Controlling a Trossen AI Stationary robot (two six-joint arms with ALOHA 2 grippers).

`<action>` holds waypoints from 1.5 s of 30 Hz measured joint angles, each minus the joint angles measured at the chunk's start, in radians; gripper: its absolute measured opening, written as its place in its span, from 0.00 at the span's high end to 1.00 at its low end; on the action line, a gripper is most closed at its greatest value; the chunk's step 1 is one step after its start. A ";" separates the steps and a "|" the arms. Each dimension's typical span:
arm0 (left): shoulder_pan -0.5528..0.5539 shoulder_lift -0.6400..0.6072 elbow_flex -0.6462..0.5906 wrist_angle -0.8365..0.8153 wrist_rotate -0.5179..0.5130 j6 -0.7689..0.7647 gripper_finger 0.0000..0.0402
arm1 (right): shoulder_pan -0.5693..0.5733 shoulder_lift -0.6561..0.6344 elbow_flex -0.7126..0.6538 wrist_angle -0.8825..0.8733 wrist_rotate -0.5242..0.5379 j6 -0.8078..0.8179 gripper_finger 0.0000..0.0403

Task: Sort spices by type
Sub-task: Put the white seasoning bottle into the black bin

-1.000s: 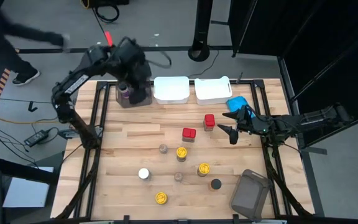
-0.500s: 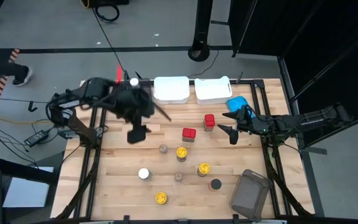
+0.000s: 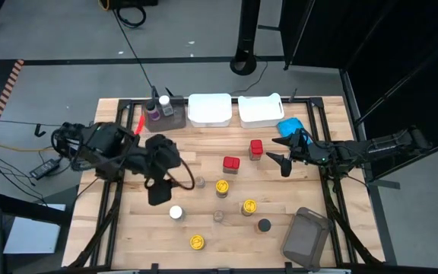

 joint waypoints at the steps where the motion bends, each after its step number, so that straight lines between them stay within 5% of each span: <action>1: -0.010 0.000 -0.011 0.000 -0.006 -0.011 0.27 | 0.000 0.000 0.000 0.000 0.000 0.000 0.20; 10: -0.062 0.000 -0.245 0.018 0.047 -0.018 0.27 | 0.000 0.000 0.000 0.000 0.000 0.000 0.20; 23: -0.085 -0.001 -0.594 0.274 0.179 0.106 0.27 | 0.000 0.000 0.000 -0.001 -0.001 0.000 0.20; 45: -0.112 -0.002 -0.887 0.615 0.247 0.092 0.27 | 0.000 0.000 0.000 -0.008 -0.001 0.000 0.20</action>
